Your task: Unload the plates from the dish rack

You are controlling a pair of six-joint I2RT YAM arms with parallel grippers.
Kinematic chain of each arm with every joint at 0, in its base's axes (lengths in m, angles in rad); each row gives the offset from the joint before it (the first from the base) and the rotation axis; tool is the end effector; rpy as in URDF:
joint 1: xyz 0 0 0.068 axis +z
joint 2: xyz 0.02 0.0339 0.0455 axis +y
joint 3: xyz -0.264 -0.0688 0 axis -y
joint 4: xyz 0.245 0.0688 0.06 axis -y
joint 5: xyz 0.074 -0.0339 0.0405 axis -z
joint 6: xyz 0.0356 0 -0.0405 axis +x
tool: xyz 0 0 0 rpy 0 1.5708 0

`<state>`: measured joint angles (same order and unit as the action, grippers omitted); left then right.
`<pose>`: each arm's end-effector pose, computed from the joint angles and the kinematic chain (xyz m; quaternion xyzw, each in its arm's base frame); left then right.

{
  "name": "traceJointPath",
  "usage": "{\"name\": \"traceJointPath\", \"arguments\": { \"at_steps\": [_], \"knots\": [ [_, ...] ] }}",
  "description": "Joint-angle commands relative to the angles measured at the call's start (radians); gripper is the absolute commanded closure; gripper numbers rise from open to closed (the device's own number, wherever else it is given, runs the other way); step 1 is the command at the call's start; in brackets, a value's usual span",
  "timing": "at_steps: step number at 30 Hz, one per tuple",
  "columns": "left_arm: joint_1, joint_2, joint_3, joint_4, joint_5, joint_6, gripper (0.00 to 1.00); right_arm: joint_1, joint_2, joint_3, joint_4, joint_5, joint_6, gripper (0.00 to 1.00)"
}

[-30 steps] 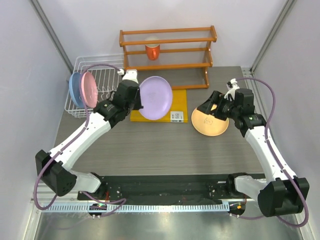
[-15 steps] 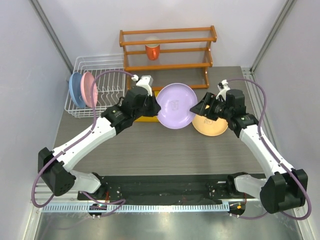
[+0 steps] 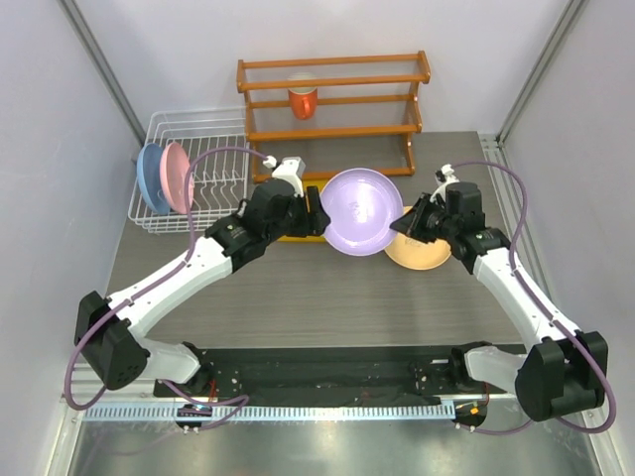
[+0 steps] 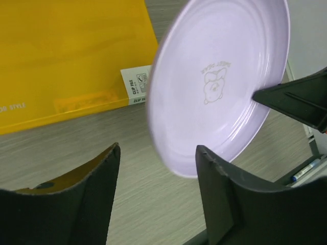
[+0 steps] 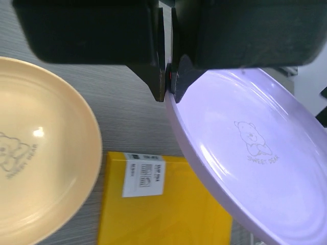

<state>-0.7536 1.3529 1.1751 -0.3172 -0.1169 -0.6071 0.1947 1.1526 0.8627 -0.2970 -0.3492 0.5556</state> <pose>0.2296 -0.2097 0.3350 0.0329 0.8572 -0.2827 0.4291 0.2470 0.0611 0.2827 0.0751 0.8686 0.3129 0.3767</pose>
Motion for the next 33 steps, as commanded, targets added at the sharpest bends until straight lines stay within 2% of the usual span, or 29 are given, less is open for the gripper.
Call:
{"name": "traceJointPath", "arguments": {
  "at_steps": [1,4,6,9,10,15,16,20,23,30,31,32,33],
  "knots": [
    [-0.004,-0.044,0.003,0.012,-0.068,0.052,0.34,-0.076,-0.036,0.015,-0.045,0.113,0.004,0.99],
    [-0.004,-0.067,-0.009,-0.034,-0.157,0.089,0.24,-0.217,-0.001,0.002,-0.070,0.067,-0.005,0.99],
    [-0.004,-0.093,-0.026,-0.060,-0.217,0.110,0.21,-0.280,0.044,0.001,-0.097,0.064,-0.029,0.99],
    [-0.006,-0.132,-0.044,-0.086,-0.298,0.131,0.15,-0.330,0.091,-0.001,-0.122,0.076,-0.048,0.99],
    [-0.004,-0.142,-0.049,-0.092,-0.322,0.135,0.09,-0.339,0.125,0.001,-0.125,0.073,-0.049,0.99],
    [-0.004,-0.205,-0.078,-0.123,-0.498,0.179,0.07,-0.389,0.196,-0.019,-0.126,0.050,-0.057,0.99],
    [-0.004,-0.218,-0.078,-0.131,-0.579,0.208,0.05,-0.400,0.205,-0.024,-0.126,0.046,-0.059,0.99],
    [-0.003,-0.224,-0.075,-0.143,-0.751,0.305,0.04,-0.411,0.242,-0.039,-0.117,0.049,-0.060,0.99],
    [0.010,-0.216,-0.072,-0.141,-0.817,0.360,0.04,-0.413,0.260,-0.039,-0.105,0.053,-0.057,0.99],
    [0.085,-0.210,-0.078,-0.125,-0.771,0.389,0.04,-0.419,0.300,-0.028,-0.096,0.072,-0.059,0.92],
    [0.111,-0.210,-0.078,-0.125,-0.762,0.389,0.04,-0.419,0.299,-0.028,-0.096,0.078,-0.060,0.89],
    [0.129,-0.210,-0.077,-0.125,-0.751,0.391,0.04,-0.420,0.299,-0.028,-0.096,0.076,-0.062,0.83],
    [0.146,-0.210,-0.077,-0.126,-0.724,0.392,0.04,-0.422,0.300,-0.027,-0.099,0.081,-0.065,0.83]
  ]
}}
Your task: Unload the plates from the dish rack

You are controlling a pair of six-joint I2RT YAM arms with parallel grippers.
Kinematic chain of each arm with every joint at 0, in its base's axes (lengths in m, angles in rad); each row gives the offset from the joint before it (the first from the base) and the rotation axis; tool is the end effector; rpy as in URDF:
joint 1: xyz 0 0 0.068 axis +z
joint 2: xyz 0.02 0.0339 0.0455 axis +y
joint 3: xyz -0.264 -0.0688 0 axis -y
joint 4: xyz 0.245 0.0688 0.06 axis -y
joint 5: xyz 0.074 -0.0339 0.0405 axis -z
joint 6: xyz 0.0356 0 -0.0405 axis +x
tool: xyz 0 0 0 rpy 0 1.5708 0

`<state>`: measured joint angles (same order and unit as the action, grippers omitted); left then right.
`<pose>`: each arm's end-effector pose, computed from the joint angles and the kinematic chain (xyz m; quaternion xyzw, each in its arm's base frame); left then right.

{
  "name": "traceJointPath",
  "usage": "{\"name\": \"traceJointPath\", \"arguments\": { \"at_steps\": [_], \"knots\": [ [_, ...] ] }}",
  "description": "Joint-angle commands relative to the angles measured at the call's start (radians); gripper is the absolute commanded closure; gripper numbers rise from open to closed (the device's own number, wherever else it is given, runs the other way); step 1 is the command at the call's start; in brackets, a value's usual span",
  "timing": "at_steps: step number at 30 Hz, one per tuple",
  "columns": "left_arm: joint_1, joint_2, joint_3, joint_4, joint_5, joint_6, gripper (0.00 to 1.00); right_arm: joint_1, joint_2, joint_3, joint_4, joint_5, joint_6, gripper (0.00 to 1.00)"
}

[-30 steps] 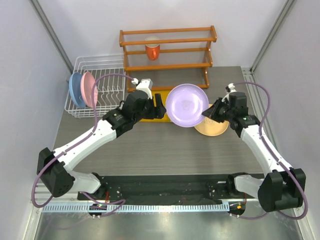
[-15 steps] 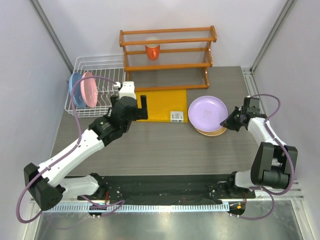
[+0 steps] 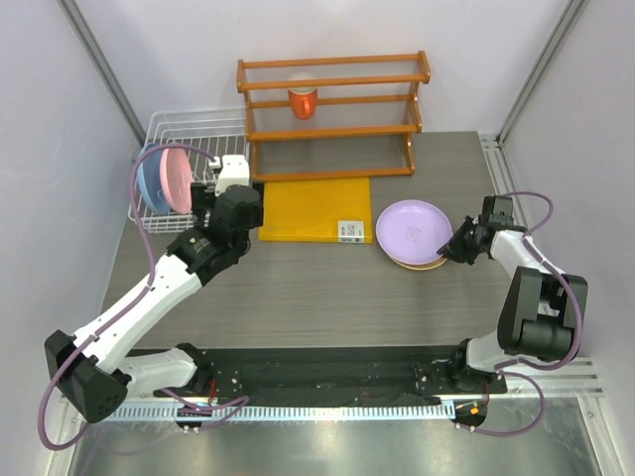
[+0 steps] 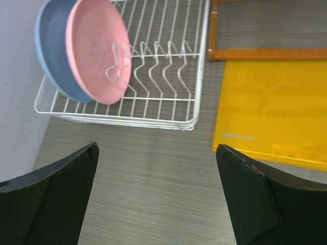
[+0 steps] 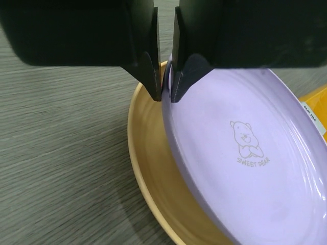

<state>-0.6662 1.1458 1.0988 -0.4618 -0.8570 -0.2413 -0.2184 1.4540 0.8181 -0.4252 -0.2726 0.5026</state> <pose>0.2082 -0.1294 0.3550 -0.0403 0.8111 0.1201 0.5711 0.2704 -0.0502 0.1839 0.3061 0.9092 0.1655 0.2286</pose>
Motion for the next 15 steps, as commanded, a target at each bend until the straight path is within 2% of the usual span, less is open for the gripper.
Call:
{"name": "traceJointPath", "arguments": {
  "at_steps": [1,5,6,11,13,15],
  "knots": [
    [0.092,-0.003,-0.001,0.020,0.029,0.033,0.04,-0.010,-0.006,0.016,0.031,0.010,-0.012,0.82],
    [0.174,0.000,0.003,0.028,0.079,0.048,0.04,-0.015,-0.012,0.015,0.031,0.021,-0.019,0.78],
    [0.189,-0.001,0.003,0.034,0.096,0.054,0.04,-0.015,-0.011,0.016,0.031,0.013,-0.022,0.62],
    [0.276,0.026,0.024,0.051,0.151,0.080,0.04,-0.015,-0.036,0.021,0.019,0.021,-0.033,0.33],
    [0.315,0.041,0.035,0.054,0.168,0.085,0.04,-0.015,-0.059,0.030,-0.004,0.045,-0.041,0.28],
    [0.347,0.063,0.039,0.081,0.194,0.102,0.05,-0.015,-0.110,0.041,-0.033,0.073,-0.047,0.28]
  ]
}}
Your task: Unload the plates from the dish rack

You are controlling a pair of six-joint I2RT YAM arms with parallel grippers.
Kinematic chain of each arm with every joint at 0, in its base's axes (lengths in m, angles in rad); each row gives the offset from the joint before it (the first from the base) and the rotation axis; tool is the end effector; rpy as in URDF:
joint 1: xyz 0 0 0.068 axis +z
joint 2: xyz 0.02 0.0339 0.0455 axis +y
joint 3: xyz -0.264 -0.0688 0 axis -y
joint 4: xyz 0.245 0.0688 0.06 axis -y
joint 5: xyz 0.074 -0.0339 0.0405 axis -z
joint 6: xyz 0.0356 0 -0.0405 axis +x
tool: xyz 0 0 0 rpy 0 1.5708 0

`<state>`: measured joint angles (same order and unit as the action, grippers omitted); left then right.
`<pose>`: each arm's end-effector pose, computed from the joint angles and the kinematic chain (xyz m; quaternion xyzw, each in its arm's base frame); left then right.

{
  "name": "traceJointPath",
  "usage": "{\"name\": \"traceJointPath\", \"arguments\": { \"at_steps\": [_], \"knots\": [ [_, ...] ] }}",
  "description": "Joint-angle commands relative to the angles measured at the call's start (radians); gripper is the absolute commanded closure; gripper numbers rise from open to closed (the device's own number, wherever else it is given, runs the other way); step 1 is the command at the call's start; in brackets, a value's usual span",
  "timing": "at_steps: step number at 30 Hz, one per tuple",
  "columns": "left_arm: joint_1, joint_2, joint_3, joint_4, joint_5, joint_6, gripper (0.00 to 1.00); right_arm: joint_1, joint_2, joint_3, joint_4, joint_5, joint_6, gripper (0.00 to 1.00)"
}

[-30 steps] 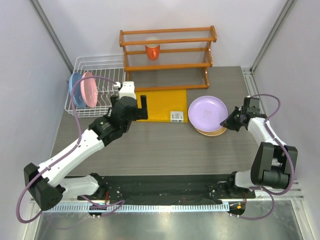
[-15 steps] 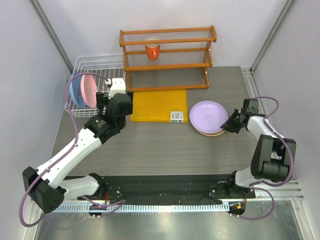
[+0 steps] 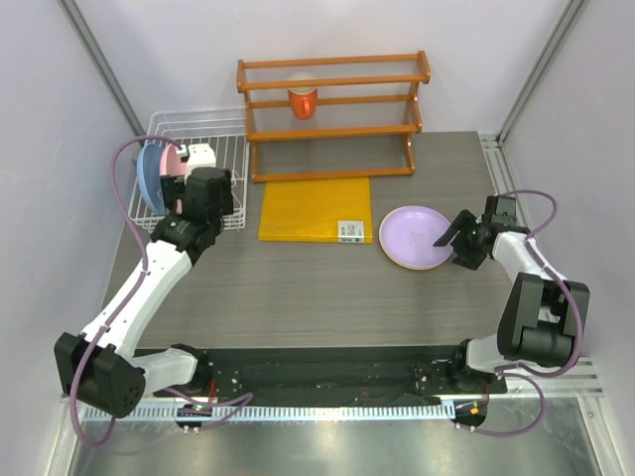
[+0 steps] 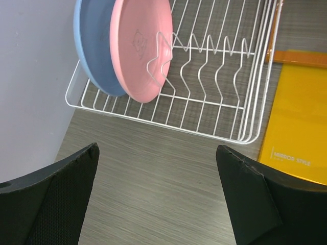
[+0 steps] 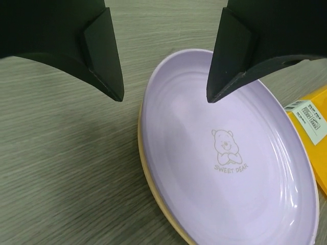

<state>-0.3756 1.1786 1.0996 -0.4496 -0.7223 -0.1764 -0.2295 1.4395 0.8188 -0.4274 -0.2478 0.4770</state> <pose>0.2459 -0.0717 0.3471 -0.0944 0.8248 0.1679 0.5316 0.2686 -0.0538 0.1875 0.3017 0.9105 0.1501 0.2397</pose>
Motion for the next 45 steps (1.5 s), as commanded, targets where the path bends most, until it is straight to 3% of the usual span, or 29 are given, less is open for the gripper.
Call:
{"name": "traceJointPath", "arguments": {
  "at_steps": [1,7,19,26,34,35,38,45],
  "knots": [
    [0.066,0.041,0.043,0.077,0.064,0.043,0.05,-0.005,-0.120,0.043,-0.040,0.054,-0.023,0.28],
    [0.151,0.173,0.089,0.172,0.021,0.089,0.07,-0.002,-0.241,0.080,-0.086,0.079,-0.054,0.24],
    [0.322,0.459,0.252,0.197,0.049,0.086,0.12,-0.002,-0.171,0.085,-0.062,0.033,-0.054,0.24],
    [0.325,0.539,0.276,0.218,0.035,0.071,0.41,-0.002,-0.134,0.082,-0.047,0.028,-0.052,0.25],
    [0.326,0.510,0.270,0.221,0.011,0.054,0.62,-0.004,-0.133,0.074,-0.042,0.025,-0.054,0.25],
    [0.325,0.500,0.267,0.224,-0.005,0.057,0.78,-0.002,-0.133,0.075,-0.040,0.025,-0.054,0.25],
    [0.326,0.493,0.261,0.230,-0.012,0.066,1.00,-0.002,-0.134,0.075,-0.040,0.016,-0.054,0.25],
    [0.323,0.448,0.256,0.210,-0.028,0.058,1.00,-0.002,-0.142,0.071,-0.042,0.015,-0.055,0.25]
  ]
}}
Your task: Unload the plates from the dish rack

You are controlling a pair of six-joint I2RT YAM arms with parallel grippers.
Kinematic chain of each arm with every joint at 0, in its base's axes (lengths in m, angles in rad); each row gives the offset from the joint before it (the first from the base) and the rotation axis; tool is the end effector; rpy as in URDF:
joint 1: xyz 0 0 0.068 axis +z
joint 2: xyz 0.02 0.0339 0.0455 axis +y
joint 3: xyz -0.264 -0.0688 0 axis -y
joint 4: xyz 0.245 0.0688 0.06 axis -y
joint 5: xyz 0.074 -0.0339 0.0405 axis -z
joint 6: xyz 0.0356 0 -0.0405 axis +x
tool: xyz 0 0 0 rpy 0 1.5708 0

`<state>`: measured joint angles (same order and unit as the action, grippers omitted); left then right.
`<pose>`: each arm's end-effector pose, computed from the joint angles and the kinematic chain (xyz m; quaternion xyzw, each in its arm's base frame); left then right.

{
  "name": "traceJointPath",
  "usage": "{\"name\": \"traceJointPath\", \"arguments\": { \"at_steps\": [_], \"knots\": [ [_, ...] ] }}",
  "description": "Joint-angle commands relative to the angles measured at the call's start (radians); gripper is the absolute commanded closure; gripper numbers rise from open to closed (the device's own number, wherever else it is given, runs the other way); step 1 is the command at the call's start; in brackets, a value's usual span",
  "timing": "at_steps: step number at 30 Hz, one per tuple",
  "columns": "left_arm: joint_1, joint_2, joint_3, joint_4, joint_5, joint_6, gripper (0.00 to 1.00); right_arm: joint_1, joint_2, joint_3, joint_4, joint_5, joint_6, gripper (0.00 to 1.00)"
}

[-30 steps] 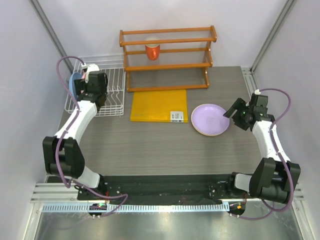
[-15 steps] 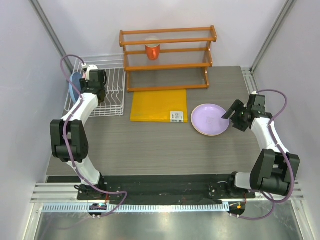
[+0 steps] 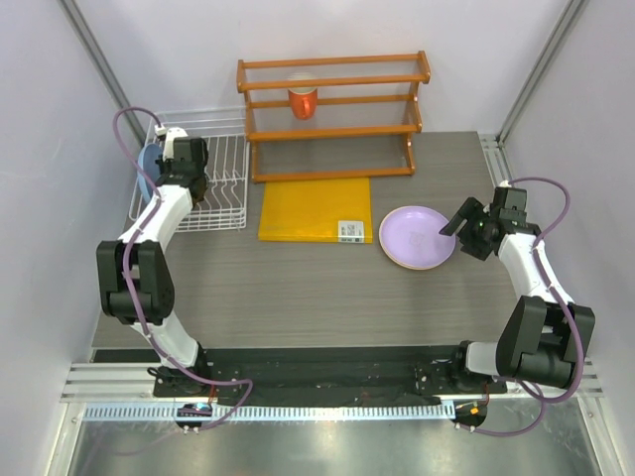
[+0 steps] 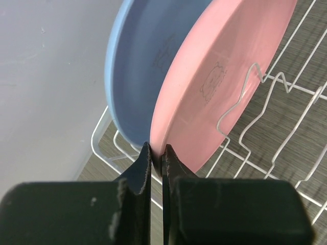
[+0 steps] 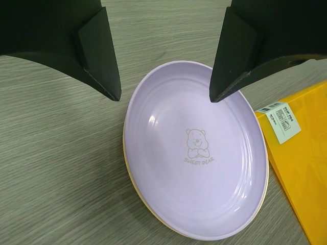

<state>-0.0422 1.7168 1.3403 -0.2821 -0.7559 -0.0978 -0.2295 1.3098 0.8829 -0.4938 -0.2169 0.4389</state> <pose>0.3880 0.0081 0.2793 -0.1857 0.8296 0.3019 0.4315 0.2603 -0.0530 0.2352 0.2764 0.9013 0.1352 0.3050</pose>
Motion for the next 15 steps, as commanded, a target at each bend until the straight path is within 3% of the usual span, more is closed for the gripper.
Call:
{"name": "traceJointPath", "arguments": {
  "at_steps": [1,6,10,15],
  "knots": [
    [-0.012,-0.095,0.016,0.041,0.003,-0.020,1.00,-0.002,-0.011,0.007,0.026,-0.016,-0.016,0.25],
    [-0.038,-0.143,0.016,0.047,-0.042,0.003,1.00,-0.002,-0.011,0.004,0.024,-0.010,-0.019,0.25],
    [-0.106,-0.138,0.010,0.107,-0.193,0.119,1.00,-0.002,-0.012,0.002,0.023,-0.010,-0.020,0.25],
    [-0.145,-0.152,-0.023,0.156,-0.261,0.144,1.00,-0.002,-0.030,0.004,0.017,-0.006,-0.025,0.25]
  ]
}}
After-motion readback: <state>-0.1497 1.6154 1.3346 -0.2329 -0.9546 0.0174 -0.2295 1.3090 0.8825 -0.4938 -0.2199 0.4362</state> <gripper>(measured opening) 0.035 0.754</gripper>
